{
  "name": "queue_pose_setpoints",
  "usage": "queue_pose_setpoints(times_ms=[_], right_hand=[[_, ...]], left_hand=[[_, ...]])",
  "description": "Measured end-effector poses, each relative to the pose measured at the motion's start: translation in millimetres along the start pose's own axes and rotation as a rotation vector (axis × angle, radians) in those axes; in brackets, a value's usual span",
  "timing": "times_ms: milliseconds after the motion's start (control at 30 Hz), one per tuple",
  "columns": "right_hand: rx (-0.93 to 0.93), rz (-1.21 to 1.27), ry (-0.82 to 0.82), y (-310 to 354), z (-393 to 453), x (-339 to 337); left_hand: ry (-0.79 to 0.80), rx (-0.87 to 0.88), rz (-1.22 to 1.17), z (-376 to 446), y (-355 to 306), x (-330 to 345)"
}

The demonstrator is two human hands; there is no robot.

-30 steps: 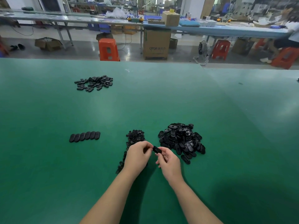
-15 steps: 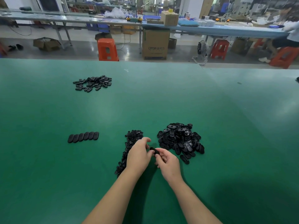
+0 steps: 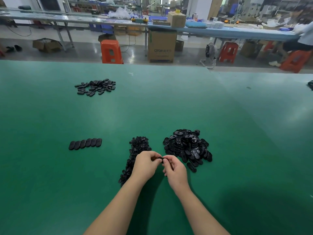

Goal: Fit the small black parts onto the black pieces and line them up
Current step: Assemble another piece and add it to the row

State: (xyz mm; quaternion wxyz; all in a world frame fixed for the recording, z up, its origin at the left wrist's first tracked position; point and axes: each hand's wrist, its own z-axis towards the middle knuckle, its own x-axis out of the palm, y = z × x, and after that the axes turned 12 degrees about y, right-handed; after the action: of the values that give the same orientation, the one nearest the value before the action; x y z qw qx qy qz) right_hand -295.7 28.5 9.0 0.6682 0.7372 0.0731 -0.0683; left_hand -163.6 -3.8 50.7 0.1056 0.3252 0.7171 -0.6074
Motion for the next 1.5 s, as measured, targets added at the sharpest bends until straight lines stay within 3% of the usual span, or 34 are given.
queue_pose_setpoints(times_ms=[667,900,1067,1267,1367,1500], right_hand=[[-0.011,-0.047,0.012,-2.2,0.6,-1.4],[-0.031,-0.064,-0.017,-2.4,0.3,-1.2],[-0.034,-0.052,-0.021,-1.7,0.0,-1.1],[-0.035,0.032,-0.047,2.6,-1.4,1.0],[-0.02,0.033,-0.054,3.6,-2.0,0.4],[-0.002,-0.022,-0.019,5.5,-3.5,-1.2]], left_hand=[[-0.117,0.003,0.109,-4.8,-1.8,10.7],[-0.069,0.116,0.143,-3.2,0.9,4.7],[-0.017,0.2,0.323,-3.6,-0.1,-0.7],[-0.126,0.304,0.47,-3.8,10.0,-10.1],[-0.263,0.183,0.311,-2.3,20.0,-32.1],[-0.456,-0.114,0.133,-4.3,64.0,-80.7]])
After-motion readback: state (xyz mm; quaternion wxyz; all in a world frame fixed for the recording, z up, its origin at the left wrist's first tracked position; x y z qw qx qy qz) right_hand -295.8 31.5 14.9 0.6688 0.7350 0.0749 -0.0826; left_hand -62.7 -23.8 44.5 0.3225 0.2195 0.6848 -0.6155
